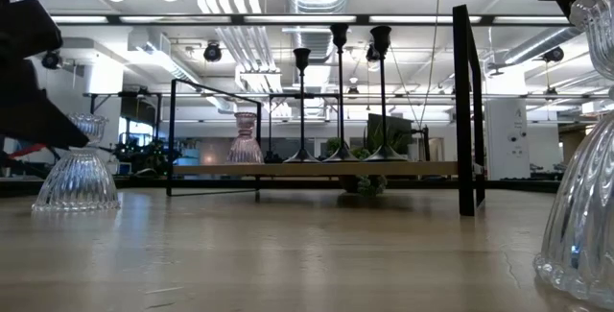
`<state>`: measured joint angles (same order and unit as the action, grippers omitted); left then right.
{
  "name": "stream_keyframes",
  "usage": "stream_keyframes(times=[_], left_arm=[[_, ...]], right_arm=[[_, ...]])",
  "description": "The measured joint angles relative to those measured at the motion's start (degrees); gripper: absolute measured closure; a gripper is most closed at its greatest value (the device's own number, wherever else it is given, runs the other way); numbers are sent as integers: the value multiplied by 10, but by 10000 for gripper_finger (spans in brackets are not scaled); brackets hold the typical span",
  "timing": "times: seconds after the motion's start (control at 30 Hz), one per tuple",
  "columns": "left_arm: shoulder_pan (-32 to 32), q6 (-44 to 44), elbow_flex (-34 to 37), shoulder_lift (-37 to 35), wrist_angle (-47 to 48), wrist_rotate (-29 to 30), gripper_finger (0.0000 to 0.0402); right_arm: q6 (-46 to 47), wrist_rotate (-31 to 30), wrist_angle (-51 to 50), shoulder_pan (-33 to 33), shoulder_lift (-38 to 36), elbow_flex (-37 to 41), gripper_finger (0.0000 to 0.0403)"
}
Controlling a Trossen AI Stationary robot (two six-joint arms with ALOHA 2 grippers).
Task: Pick & Place candle stick holders
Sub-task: Put the top transparent glass candle holder on the shelf
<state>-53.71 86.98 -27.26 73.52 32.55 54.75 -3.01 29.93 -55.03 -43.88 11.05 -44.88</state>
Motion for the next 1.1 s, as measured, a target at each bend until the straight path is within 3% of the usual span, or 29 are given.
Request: stream_keyframes(times=[0.63, 1.1], left_arm=[[1, -18, 71, 0, -130, 64, 179], [4, -34, 97, 0, -186, 101, 277]], right_arm=[[0, 0, 0, 0, 0, 0, 394], [0, 0, 0, 0, 0, 0, 394]])
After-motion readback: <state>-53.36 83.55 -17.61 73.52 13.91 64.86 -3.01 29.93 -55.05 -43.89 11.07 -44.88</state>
